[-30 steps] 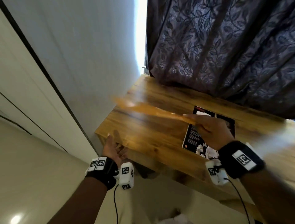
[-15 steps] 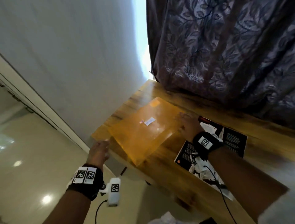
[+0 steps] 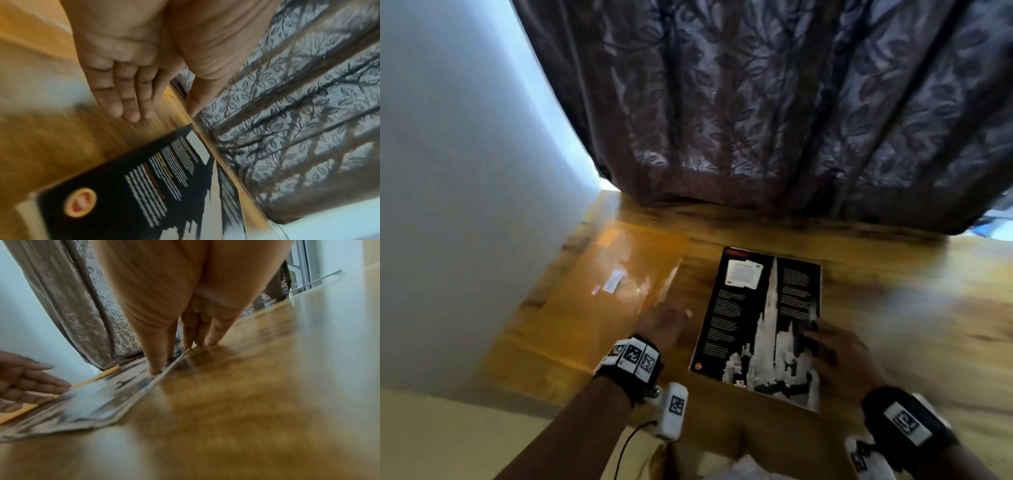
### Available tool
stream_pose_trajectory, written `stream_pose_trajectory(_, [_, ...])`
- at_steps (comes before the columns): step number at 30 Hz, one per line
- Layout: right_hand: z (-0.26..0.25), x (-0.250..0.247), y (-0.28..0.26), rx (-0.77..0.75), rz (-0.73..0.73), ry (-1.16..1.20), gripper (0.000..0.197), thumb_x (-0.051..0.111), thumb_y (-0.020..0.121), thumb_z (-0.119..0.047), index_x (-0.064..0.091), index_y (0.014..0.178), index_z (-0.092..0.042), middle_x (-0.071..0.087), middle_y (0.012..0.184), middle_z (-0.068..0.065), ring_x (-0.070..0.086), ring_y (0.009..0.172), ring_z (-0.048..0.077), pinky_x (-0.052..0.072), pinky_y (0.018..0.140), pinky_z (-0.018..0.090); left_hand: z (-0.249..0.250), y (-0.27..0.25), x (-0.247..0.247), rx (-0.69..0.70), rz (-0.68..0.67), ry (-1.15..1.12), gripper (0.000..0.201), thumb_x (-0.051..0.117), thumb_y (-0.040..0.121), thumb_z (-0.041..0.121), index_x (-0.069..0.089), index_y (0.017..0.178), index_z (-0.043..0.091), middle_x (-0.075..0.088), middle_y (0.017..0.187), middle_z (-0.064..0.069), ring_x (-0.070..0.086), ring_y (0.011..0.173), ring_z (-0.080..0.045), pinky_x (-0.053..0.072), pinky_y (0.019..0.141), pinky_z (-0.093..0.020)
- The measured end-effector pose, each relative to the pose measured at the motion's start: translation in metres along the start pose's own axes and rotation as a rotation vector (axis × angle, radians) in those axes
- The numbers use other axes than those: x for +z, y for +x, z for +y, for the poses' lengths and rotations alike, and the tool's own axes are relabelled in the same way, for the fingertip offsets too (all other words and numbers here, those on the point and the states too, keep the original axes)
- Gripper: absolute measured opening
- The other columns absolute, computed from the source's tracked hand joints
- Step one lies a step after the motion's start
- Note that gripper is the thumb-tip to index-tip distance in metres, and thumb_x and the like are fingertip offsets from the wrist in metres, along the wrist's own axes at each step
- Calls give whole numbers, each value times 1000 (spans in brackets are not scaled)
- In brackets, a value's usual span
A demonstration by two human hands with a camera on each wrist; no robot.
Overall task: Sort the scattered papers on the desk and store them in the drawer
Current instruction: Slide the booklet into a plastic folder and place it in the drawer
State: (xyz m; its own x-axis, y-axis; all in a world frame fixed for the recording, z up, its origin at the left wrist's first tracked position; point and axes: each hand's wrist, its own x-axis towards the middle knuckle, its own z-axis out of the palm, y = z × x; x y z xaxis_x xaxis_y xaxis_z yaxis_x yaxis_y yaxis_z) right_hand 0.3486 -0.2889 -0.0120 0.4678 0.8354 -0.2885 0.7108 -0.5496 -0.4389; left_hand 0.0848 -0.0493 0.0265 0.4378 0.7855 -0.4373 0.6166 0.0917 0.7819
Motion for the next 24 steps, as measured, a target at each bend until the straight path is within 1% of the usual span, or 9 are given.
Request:
stream_pose_trajectory(3, [-2, 7, -14, 1, -41, -20, 57, 67, 94, -28, 46, 147, -32, 23, 162, -9, 26, 149, 18, 24, 119, 27, 25, 19, 27, -3, -144, 175, 13, 57, 97, 30, 60, 89, 19, 59, 88, -2, 55, 78, -15, 46, 70, -29])
stream_pose_trajectory(6, [-8, 4, -13, 22, -27, 3, 56, 62, 97, -29, 43, 149, -31, 19, 164, -8, 20, 152, 15, 14, 117, 20, 42, 36, 44, -78, -243, 243, 51, 58, 95, 39, 52, 134, 6, 55, 133, -15, 55, 120, -31, 43, 99, -36])
stream_pose_trajectory(9, [-6, 4, -10, 42, -20, -2, 57, 63, 97, -26, 42, 149, -35, 16, 163, -15, 16, 152, 11, 12, 118, 19, 55, 53, 49, -102, -244, 343, 65, 61, 87, 52, 56, 131, 5, 59, 132, -14, 59, 115, -34, 48, 94, -36])
stream_pose_trajectory(11, [-4, 6, -10, 59, -2, 22, 58, 65, 95, -23, 44, 147, -37, 15, 160, -20, 15, 151, 7, 13, 118, 20, 62, 58, 52, -118, -234, 383, 62, 64, 88, 47, 56, 129, 1, 60, 129, -14, 59, 114, -33, 47, 87, -32])
stream_pose_trajectory(16, [4, 14, -6, 53, 5, 61, 62, 71, 90, -21, 46, 142, -44, 11, 156, -25, 11, 143, -2, 20, 123, 28, 55, 64, 64, -82, -223, 291, 67, 70, 85, 40, 49, 135, 1, 54, 139, -13, 55, 121, -34, 47, 97, -35])
stream_pose_trajectory(19, [11, 21, -6, 30, 8, 178, 74, 71, 88, -8, 45, 132, -62, 28, 158, -26, 30, 147, 4, 40, 116, 37, 47, 62, 65, -5, -210, 258, 64, 70, 84, 41, 49, 134, 7, 56, 136, -11, 55, 123, -33, 46, 102, -38])
stream_pose_trajectory(21, [-9, 11, -11, 88, 91, 444, 63, 66, 92, -7, 48, 131, -53, 54, 135, -24, 56, 121, 0, 55, 98, 31, 45, 58, 57, 60, -202, 199, 59, 71, 82, 45, 55, 127, 10, 62, 129, -9, 60, 116, -30, 49, 100, -43])
stream_pose_trajectory(23, [-31, 0, -14, 160, 211, 748, 55, 70, 92, -14, 46, 126, -49, 61, 114, -21, 61, 101, -2, 57, 82, 29, 43, 53, 45, 129, -187, 125, 48, 71, 83, 47, 58, 116, 16, 66, 118, -3, 63, 107, -24, 51, 96, -44])
stream_pose_trajectory(24, [-41, -4, -15, 188, 224, 872, 52, 73, 90, -17, 48, 124, -48, 63, 112, -20, 63, 99, 2, 58, 82, 32, 44, 47, 38, 177, -176, 98, 41, 70, 83, 48, 59, 111, 19, 67, 112, 0, 63, 103, -21, 52, 93, -44])
